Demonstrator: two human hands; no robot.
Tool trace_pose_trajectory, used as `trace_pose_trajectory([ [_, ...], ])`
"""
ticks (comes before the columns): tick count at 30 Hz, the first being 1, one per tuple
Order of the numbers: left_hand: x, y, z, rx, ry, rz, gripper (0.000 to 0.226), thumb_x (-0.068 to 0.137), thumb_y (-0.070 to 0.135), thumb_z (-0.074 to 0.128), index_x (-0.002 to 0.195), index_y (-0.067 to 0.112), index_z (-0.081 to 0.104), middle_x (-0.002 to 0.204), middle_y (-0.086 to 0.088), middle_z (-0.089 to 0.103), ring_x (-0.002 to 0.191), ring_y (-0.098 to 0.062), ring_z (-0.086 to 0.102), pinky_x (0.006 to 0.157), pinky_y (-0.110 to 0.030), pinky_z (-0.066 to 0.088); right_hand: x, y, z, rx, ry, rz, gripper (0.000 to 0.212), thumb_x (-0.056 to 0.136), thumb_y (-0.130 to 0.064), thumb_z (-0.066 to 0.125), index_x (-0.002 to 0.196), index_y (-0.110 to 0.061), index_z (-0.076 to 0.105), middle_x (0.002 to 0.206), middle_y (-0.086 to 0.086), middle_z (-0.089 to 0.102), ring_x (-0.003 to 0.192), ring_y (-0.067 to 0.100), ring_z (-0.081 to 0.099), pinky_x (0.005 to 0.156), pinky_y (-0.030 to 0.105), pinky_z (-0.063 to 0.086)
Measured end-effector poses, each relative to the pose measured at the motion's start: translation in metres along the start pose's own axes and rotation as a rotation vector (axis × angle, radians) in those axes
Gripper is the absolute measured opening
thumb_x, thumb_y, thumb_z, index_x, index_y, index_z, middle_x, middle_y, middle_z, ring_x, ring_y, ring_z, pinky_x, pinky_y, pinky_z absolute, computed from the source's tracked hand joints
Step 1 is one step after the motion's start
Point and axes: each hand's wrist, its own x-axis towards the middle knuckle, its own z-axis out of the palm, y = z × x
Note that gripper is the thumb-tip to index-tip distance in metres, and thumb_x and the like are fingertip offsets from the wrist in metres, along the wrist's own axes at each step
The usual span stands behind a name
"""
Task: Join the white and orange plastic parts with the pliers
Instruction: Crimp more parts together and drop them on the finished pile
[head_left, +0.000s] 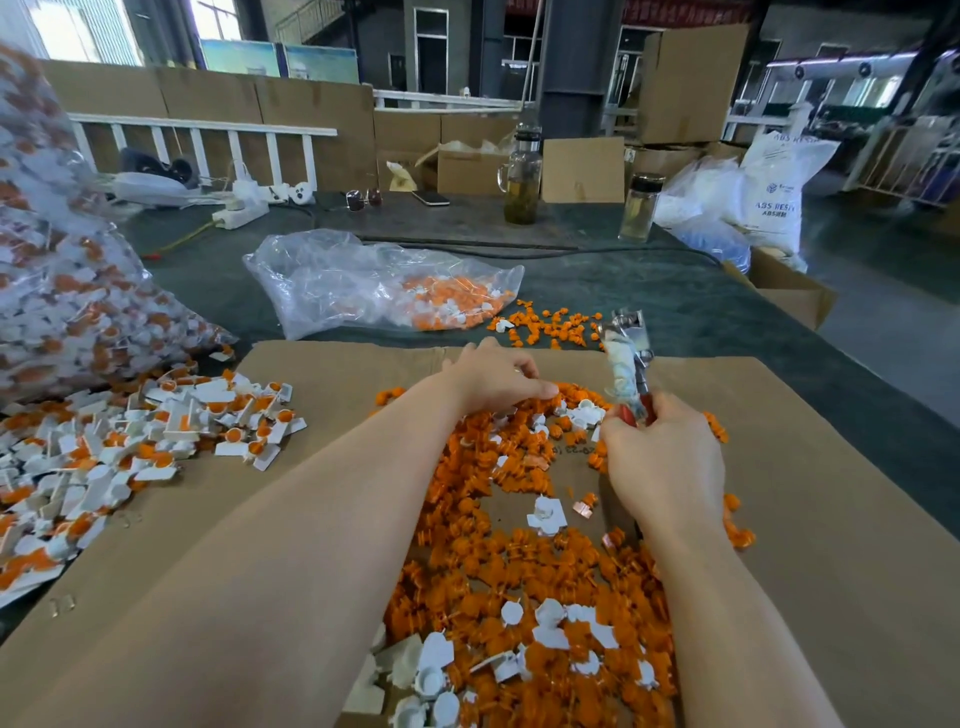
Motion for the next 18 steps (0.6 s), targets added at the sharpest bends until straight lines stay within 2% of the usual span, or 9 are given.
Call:
trace_pose_trajectory([
  [3, -0.009, 0.001, -0.001, -0.091, 0.013, 0.023, 0.023, 0.088, 0.055, 0.063, 0.095, 0.033, 0.062, 0.129, -0.009, 0.046, 0.128, -0.034, 0.043, 0.11, -0.055, 0.034, 0.0, 0.0, -0.001, -0.007, -0.001, 0.013, 0.011, 0.087, -0.025, 0.056, 0.077, -0.022, 0.054, 0.068, 0.0, 0.059, 0.06, 0.017, 0.053, 0.049, 0.026, 0.029],
  [5, -0.015, 0.002, -0.003, -0.235, -0.024, 0.054, 0.02, 0.089, 0.042, 0.067, 0.09, 0.023, 0.061, 0.114, -0.008, 0.058, 0.11, -0.027, 0.059, 0.098, -0.047, 0.049, 0.0, 0.0, -0.002, -0.01, -0.002, 0.022, 0.008, 0.087, -0.025, 0.057, 0.079, -0.022, 0.055, 0.069, 0.0, 0.06, 0.06, 0.016, 0.054, 0.049, 0.026, 0.029],
  [7, -0.024, 0.002, -0.005, -0.307, -0.058, 0.07, 0.017, 0.091, 0.031, 0.067, 0.09, 0.015, 0.06, 0.103, -0.009, 0.067, 0.093, -0.02, 0.065, 0.087, -0.04, 0.056, 0.0, 0.001, -0.002, -0.012, -0.003, 0.032, 0.007, 0.087, -0.025, 0.057, 0.081, -0.022, 0.056, 0.07, 0.0, 0.061, 0.062, 0.017, 0.055, 0.049, 0.026, 0.03],
  [11, -0.042, 0.0, -0.011, -0.292, -0.059, 0.066, 0.004, 0.091, 0.018, 0.064, 0.087, 0.016, 0.063, 0.097, -0.001, 0.071, 0.084, -0.017, 0.064, 0.074, -0.033, 0.053, 0.001, 0.003, -0.002, -0.01, -0.004, 0.049, 0.012, 0.085, -0.024, 0.055, 0.074, -0.02, 0.053, 0.064, 0.001, 0.058, 0.057, 0.018, 0.052, 0.049, 0.026, 0.03],
  [13, -0.053, 0.001, -0.015, -0.242, -0.086, 0.063, 0.007, 0.092, 0.016, 0.06, 0.091, 0.012, 0.066, 0.095, 0.001, 0.072, 0.077, -0.018, 0.06, 0.065, -0.031, 0.049, 0.001, 0.004, -0.003, -0.005, -0.003, 0.061, 0.012, 0.085, -0.023, 0.055, 0.074, -0.02, 0.053, 0.065, 0.002, 0.059, 0.057, 0.02, 0.053, 0.049, 0.027, 0.031],
  [16, -0.07, 0.0, -0.028, -0.113, -0.201, 0.079, 0.007, 0.09, 0.015, 0.062, 0.093, 0.01, 0.066, 0.077, 0.003, 0.069, 0.068, -0.015, 0.056, 0.063, -0.029, 0.046, 0.001, 0.004, -0.006, 0.02, 0.021, 0.081, 0.011, 0.082, -0.022, 0.055, 0.072, -0.019, 0.052, 0.066, 0.002, 0.062, 0.06, 0.022, 0.056, 0.05, 0.026, 0.031],
  [18, -0.081, 0.0, -0.041, -0.052, -0.335, 0.089, 0.011, 0.086, 0.016, 0.069, 0.096, 0.012, 0.068, 0.078, 0.004, 0.068, 0.07, -0.012, 0.057, 0.064, -0.024, 0.047, 0.002, 0.004, -0.008, 0.027, 0.051, 0.091, 0.012, 0.081, -0.021, 0.055, 0.071, -0.02, 0.051, 0.064, 0.0, 0.059, 0.058, 0.02, 0.053, 0.049, 0.026, 0.029],
])
